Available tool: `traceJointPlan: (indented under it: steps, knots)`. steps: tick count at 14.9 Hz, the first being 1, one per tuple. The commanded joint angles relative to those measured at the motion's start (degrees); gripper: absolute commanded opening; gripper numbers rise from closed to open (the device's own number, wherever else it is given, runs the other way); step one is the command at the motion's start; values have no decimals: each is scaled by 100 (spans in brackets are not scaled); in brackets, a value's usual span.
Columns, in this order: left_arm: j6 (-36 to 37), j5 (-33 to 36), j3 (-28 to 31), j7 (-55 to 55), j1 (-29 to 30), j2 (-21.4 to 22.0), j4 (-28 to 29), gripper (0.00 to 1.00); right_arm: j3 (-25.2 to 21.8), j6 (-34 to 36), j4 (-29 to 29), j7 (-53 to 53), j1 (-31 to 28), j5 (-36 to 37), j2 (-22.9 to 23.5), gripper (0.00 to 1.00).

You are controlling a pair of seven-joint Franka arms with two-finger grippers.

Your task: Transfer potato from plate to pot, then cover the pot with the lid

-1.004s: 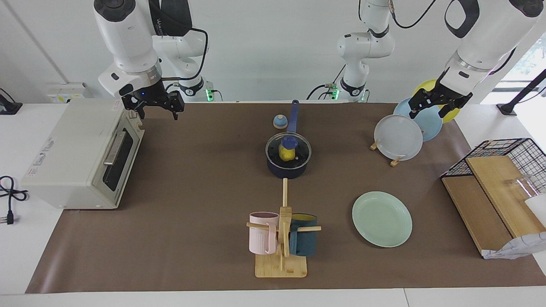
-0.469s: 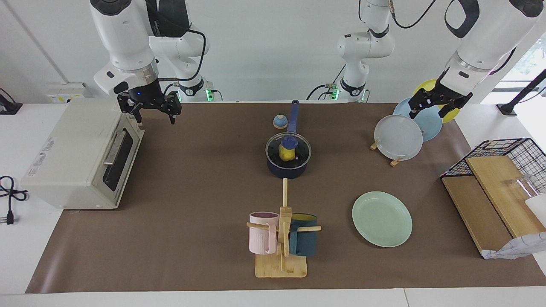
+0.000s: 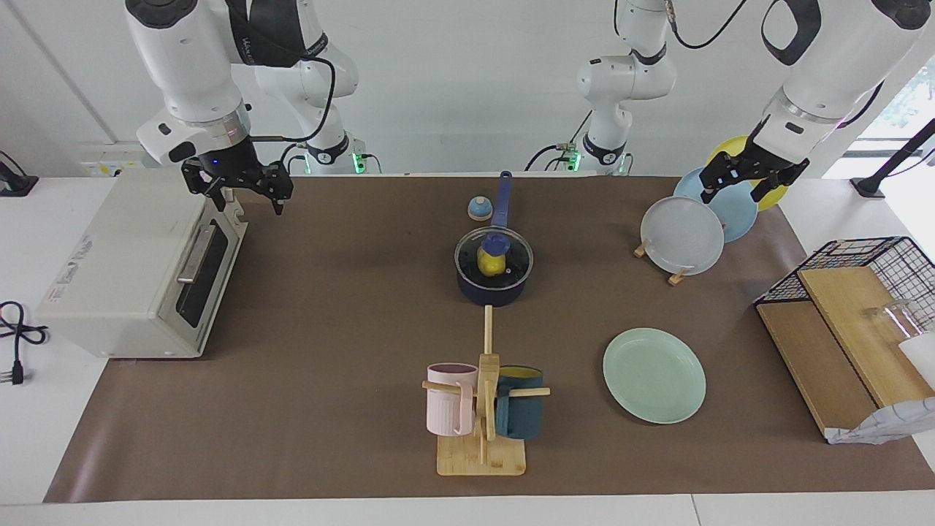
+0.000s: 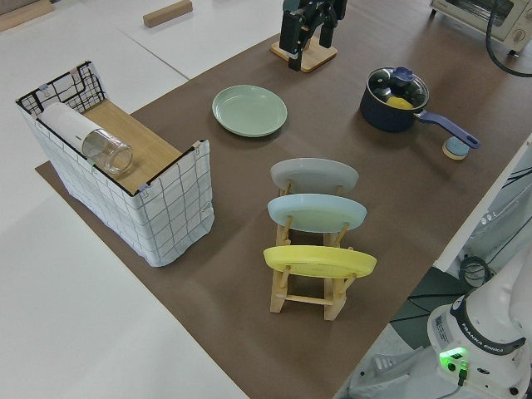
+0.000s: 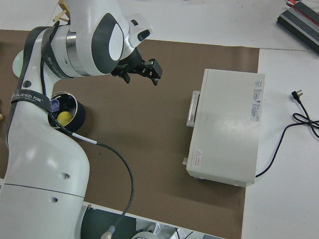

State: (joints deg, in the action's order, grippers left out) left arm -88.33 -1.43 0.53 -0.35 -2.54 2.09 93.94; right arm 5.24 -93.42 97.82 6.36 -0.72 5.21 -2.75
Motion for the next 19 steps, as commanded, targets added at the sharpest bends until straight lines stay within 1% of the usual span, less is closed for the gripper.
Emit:
traceJointPlan:
  steps: [1, 2, 5, 7, 13, 15, 16, 19]
  knots:
    - [0, 82, 8, -62, 0, 151, 160, 100, 65, 34, -51, -126, -95, -143, -7, 100]
    - [0, 82, 8, -62, 0, 151, 160, 100, 65, 218, -200, -117, -86, -144, 37, 100]
    - [0, 82, 8, -62, 0, 151, 160, 100, 74, 211, -210, -117, -95, -231, 47, 100]
    - [-9, 82, 8, -62, 0, 151, 160, 100, 57, 412, -289, -126, -121, -231, 169, 100]
    - [0, 82, 8, -62, 0, 151, 160, 100, 57, 439, -298, -126, -148, -284, 170, 100]
    - [0, 82, 8, -62, 0, 151, 160, 100, 57, 465, -298, -126, -156, -345, 170, 100]
    - [0, 82, 8, -62, 0, 151, 160, 100, 39, 474, -298, -117, -174, -511, 170, 100]
    - [-9, 82, 8, -62, 0, 151, 151, 100, 30, 430, -298, -126, -174, -504, 170, 100]
